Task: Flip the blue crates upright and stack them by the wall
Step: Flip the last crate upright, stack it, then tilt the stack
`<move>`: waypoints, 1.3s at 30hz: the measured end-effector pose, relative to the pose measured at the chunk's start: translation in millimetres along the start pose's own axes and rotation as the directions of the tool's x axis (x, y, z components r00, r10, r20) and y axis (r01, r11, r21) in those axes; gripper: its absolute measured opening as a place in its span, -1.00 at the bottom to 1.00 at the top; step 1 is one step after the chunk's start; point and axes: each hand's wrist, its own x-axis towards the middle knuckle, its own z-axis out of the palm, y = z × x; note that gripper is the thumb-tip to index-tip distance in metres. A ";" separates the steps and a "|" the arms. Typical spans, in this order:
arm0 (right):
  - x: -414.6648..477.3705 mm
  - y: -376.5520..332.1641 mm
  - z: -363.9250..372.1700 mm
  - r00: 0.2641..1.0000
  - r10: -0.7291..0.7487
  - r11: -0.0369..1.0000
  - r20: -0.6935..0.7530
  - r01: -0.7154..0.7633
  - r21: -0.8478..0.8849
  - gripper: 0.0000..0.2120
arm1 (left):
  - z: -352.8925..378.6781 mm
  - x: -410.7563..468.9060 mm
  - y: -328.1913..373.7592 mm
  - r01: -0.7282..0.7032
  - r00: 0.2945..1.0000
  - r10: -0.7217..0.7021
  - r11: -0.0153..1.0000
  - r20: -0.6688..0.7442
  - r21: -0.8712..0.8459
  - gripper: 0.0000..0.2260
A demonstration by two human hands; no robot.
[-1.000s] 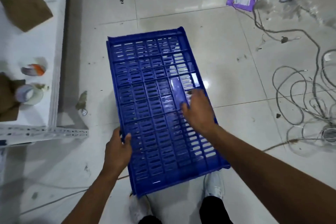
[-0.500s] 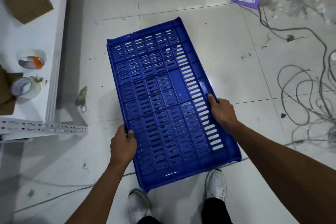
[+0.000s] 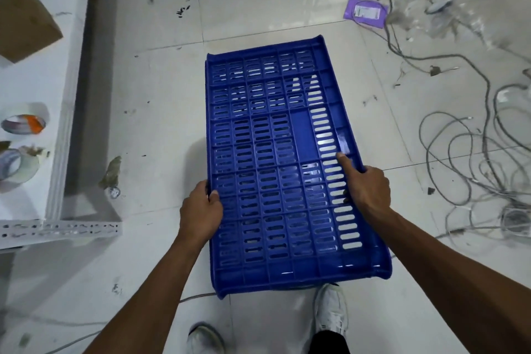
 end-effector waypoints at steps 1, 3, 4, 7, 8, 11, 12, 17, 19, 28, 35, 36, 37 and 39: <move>3.2 1.7 -6.1 1.000 -0.006 1.000 -0.015 0.006 -0.003 -0.26 | 6.3 1.0 4.8 -0.005 1.000 0.005 1.000 0.000 -0.001 -0.69; 8.7 6.3 -17.1 0.999 -0.017 0.999 -0.034 0.015 -0.047 -0.26 | 20.4 2.4 8.6 -0.010 1.000 0.010 1.000 0.019 -0.011 -0.69; 10.2 8.3 -20.5 0.999 -0.014 0.997 -0.036 0.011 -0.080 -0.26 | 27.1 2.7 8.6 -0.004 0.999 0.005 1.000 0.039 -0.015 -0.68; 17.3 15.3 -25.5 0.997 -0.027 0.995 -0.072 0.020 -0.099 -0.15 | 39.9 2.4 8.3 -0.008 0.995 0.006 1.000 0.096 0.014 -0.68; 19.2 15.6 -25.9 0.997 -0.032 0.995 -0.074 0.024 -0.101 -0.11 | 40.5 0.4 9.3 -0.030 0.993 0.023 0.998 0.120 0.056 -0.68; 24.8 9.8 -32.1 0.996 -0.082 0.982 -0.045 0.073 -0.176 -0.19 | 41.9 0.9 9.1 -0.094 0.977 0.047 0.970 0.208 0.223 -0.66; 23.7 6.9 -32.6 0.995 -0.094 0.975 -0.027 0.087 -0.206 -0.24 | 39.8 3.3 8.8 -0.112 0.972 0.048 0.955 0.232 0.275 -0.65; 6.2 -9.9 -28.9 0.982 -0.174 0.957 0.066 0.185 -0.225 -0.48 | 21.7 11.8 26.1 -0.177 0.975 0.075 0.836 0.211 0.520 -0.26; -8.8 -21.3 -21.8 0.970 -0.218 0.933 0.112 0.241 -0.268 -0.53 | 15.6 7.6 38.7 -0.282 0.954 0.172 0.796 0.245 0.536 -0.22; -90.1 -74.2 33.8 0.857 -0.350 0.840 0.378 0.466 -0.277 -0.56 | 16.0 -33.9 87.2 -0.198 0.956 0.176 0.977 0.235 0.073 -0.42; -116.6 -66.2 50.5 0.701 -0.494 0.747 0.514 0.645 -0.162 -0.48 | -1.2 -31.2 71.7 -0.032 0.996 0.019 0.990 0.091 0.140 -0.29; -118.6 -60.3 51.5 0.686 -0.508 0.725 0.520 0.667 -0.172 -0.42 | -1.6 -30.2 73.9 -0.022 0.997 0.008 0.983 0.079 0.185 -0.30; -119.8 -55.3 52.1 0.671 -0.520 0.697 0.529 0.691 -0.192 -0.37 | -2.0 -29.1 77.8 -0.016 0.997 -0.002 0.973 0.075 0.231 -0.32; -115.4 -47.5 53.6 0.647 -0.537 0.643 0.541 0.729 -0.234 -0.31 | -2.0 -23.6 82.7 -0.002 0.998 -0.019 0.951 0.067 0.309 -0.31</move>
